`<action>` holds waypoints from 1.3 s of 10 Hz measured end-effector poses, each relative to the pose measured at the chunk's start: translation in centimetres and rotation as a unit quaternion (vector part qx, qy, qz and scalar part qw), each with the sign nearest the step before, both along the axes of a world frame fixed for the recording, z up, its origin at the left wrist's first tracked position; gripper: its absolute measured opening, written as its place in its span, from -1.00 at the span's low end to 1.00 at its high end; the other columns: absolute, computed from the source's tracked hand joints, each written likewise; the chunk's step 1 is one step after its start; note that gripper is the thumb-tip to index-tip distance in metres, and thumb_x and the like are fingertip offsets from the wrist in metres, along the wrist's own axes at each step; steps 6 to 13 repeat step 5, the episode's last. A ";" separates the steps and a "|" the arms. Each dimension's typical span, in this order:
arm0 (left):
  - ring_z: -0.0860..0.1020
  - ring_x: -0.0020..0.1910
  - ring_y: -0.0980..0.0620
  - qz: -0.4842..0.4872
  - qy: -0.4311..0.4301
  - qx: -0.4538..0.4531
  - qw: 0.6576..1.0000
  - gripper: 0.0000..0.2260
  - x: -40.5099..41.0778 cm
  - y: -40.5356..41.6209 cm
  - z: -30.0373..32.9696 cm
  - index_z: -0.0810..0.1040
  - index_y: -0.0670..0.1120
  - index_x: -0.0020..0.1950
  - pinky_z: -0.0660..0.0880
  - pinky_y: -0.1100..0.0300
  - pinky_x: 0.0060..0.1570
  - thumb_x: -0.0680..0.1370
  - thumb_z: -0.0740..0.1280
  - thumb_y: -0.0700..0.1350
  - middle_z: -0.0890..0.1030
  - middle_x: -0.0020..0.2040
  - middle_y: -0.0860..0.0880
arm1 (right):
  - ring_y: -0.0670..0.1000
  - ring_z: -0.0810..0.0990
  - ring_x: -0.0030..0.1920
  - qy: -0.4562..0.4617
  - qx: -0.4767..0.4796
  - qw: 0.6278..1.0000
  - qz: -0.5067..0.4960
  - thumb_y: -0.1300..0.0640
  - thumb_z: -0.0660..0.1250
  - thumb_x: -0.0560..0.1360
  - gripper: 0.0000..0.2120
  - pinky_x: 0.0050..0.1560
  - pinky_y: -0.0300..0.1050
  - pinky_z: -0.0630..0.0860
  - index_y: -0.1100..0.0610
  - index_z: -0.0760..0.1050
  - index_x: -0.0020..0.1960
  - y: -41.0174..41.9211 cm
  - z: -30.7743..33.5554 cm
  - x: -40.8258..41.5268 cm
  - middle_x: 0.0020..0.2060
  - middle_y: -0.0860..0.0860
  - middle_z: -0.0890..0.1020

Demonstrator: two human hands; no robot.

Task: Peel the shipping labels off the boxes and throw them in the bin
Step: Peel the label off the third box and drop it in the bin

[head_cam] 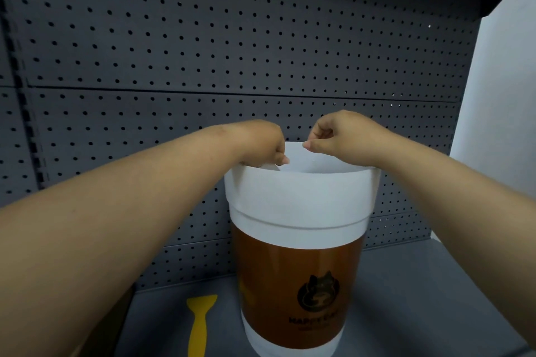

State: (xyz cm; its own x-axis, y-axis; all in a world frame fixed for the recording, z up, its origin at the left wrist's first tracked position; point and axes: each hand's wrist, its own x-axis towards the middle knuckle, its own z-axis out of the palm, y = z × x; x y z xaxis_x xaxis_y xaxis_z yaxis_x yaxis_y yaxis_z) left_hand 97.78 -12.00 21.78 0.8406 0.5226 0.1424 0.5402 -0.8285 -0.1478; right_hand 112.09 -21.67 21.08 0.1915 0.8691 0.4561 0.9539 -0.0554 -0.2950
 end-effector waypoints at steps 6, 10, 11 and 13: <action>0.51 -0.02 0.01 -0.036 -0.155 0.010 0.987 -0.78 -0.9 1.6 -0.6 0.57 -0.07 0.04 0.45 0.11 -0.03 0.58 0.20 0.00 0.60 0.04 0.00 | -0.05 0.54 -0.15 -0.008 0.040 0.999 0.001 -0.07 0.33 0.46 -0.83 -0.24 -0.25 0.41 0.00 0.51 -0.22 -0.1 0.1 -0.5 -0.22 -0.13 0.58; 0.51 -0.02 0.01 -0.036 -0.155 0.010 0.987 -0.78 -0.9 1.6 -0.6 0.57 -0.07 0.04 0.45 0.11 -0.03 0.58 0.20 0.00 0.60 0.04 0.00 | -0.05 0.54 -0.15 -0.008 0.040 0.999 0.001 -0.07 0.33 0.46 -0.83 -0.24 -0.25 0.41 0.00 0.51 -0.22 -0.1 0.1 -0.5 -0.22 -0.13 0.58; 0.51 -0.02 0.01 -0.036 -0.155 0.010 0.987 -0.78 -0.9 1.6 -0.6 0.57 -0.07 0.04 0.45 0.11 -0.03 0.58 0.20 0.00 0.60 0.04 0.00 | -0.05 0.54 -0.15 -0.008 0.040 0.999 0.001 -0.07 0.33 0.46 -0.83 -0.24 -0.25 0.41 0.00 0.51 -0.22 -0.1 0.1 -0.5 -0.22 -0.13 0.58; 0.51 -0.02 0.01 -0.036 -0.155 0.010 0.987 -0.78 -0.9 1.6 -0.6 0.57 -0.07 0.04 0.45 0.11 -0.03 0.58 0.20 0.00 0.60 0.04 0.00 | -0.05 0.54 -0.15 -0.008 0.040 0.999 0.001 -0.07 0.33 0.46 -0.83 -0.24 -0.25 0.41 0.00 0.51 -0.22 -0.1 0.1 -0.5 -0.22 -0.13 0.58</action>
